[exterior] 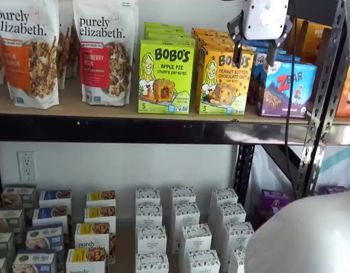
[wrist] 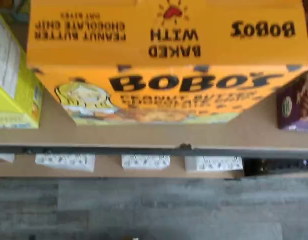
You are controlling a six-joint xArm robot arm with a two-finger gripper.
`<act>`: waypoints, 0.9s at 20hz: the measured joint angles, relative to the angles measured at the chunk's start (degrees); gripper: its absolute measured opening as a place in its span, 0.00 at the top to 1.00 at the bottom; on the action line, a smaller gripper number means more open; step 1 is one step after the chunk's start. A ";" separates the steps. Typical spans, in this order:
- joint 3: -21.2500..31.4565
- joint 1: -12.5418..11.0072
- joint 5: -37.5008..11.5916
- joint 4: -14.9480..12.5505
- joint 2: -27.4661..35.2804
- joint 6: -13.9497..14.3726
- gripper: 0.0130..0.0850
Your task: Pick up the orange box on the top shelf, the fifth box from the left
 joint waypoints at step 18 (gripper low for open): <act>-3.34 -4.11 -5.38 6.31 3.86 -3.61 0.00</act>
